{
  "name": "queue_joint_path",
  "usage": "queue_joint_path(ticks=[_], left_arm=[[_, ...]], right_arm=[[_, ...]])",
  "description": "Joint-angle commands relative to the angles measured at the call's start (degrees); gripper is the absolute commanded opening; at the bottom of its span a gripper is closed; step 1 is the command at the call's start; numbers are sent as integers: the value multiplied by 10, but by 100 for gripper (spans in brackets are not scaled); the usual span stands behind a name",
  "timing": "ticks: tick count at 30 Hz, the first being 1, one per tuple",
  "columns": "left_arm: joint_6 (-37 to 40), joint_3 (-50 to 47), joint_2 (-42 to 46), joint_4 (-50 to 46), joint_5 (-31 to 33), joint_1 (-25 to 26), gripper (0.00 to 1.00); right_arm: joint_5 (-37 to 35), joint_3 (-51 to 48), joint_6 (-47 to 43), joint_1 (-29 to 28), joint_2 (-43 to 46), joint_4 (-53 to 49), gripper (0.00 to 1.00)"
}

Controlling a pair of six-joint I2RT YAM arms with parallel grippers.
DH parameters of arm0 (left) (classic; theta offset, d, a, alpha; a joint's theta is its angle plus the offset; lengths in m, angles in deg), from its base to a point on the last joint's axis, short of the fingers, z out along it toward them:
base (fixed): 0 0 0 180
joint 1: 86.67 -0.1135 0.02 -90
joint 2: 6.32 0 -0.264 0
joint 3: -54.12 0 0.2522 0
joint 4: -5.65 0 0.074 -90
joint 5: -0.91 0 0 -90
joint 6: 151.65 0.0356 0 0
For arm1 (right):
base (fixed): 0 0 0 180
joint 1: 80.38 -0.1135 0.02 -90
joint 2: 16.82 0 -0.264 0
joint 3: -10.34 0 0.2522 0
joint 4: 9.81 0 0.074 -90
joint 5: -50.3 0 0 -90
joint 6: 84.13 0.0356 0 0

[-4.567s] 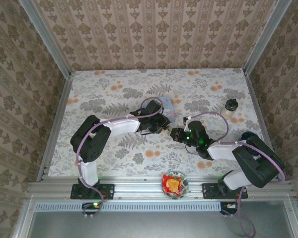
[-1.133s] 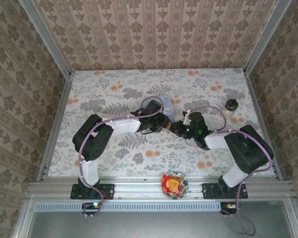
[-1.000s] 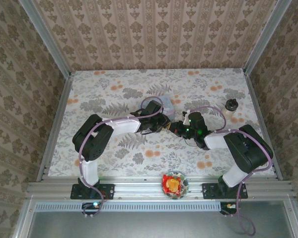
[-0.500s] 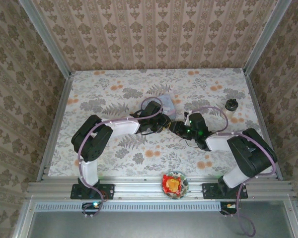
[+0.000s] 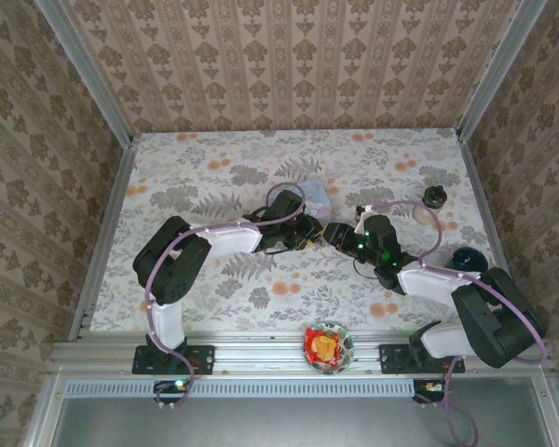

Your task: Unlock the padlock with the key

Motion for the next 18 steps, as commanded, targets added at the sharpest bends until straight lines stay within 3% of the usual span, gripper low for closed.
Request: queue_joint_path(ticks=[1,12,18], left_arm=[[-56,-19,-33,-57,-105,10,23],[-58,-25,-28,-55,-108,9,24],[-35,-18,-24,-52,-104,9,33]], right_arm=[[-18,-7,-10,-12,-14,18,39],[-9,17,-8,-29,-88,50,25],[-14,22,2,-29,-101,61,4]])
